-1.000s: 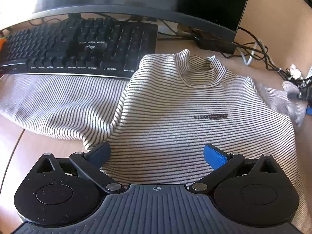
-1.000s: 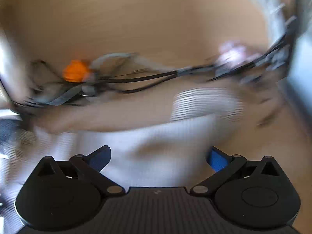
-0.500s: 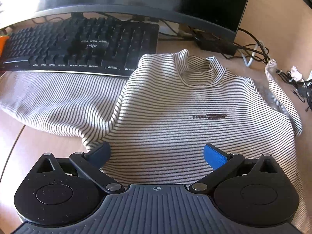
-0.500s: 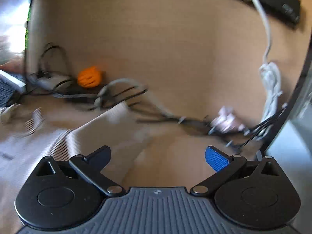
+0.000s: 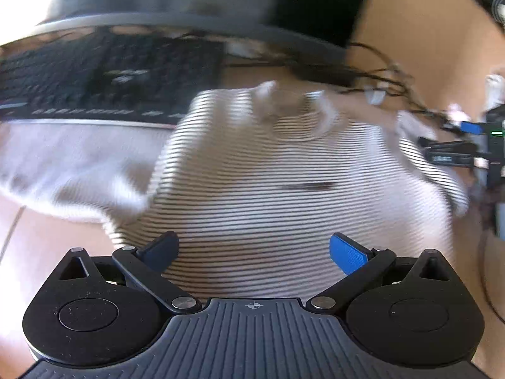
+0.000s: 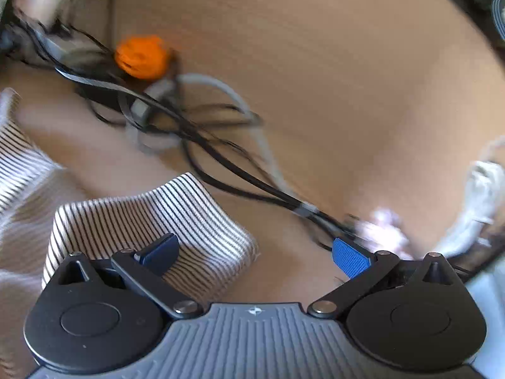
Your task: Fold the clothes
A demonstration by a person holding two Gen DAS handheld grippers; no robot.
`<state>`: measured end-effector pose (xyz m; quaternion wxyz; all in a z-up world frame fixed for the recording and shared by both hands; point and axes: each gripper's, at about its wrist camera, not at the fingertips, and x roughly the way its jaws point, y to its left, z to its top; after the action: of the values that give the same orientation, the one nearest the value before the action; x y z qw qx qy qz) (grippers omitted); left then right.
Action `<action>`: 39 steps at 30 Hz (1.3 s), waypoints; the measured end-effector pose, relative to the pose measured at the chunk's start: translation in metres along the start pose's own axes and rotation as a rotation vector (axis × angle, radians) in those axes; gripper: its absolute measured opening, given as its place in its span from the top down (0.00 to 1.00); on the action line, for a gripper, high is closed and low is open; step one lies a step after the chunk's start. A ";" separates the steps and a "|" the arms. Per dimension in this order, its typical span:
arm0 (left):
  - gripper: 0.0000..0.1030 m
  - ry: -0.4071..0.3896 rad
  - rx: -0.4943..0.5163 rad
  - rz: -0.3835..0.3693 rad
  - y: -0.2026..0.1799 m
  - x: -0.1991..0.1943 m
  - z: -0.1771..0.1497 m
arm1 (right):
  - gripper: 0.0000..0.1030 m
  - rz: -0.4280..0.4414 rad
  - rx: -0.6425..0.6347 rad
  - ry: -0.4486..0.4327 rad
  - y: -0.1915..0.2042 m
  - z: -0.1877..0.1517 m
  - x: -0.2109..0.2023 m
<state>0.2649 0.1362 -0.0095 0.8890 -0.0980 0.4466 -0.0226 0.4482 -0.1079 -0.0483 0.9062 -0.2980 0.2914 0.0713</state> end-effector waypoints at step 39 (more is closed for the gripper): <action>0.00 0.079 0.175 -0.199 -0.013 0.006 -0.019 | 0.00 0.101 -0.055 0.009 0.080 -0.080 -0.162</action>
<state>0.2542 0.1203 -0.0225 0.8693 -0.0628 0.4657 -0.1534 0.2525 -0.0817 -0.0481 0.8916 -0.3081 0.3079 0.1235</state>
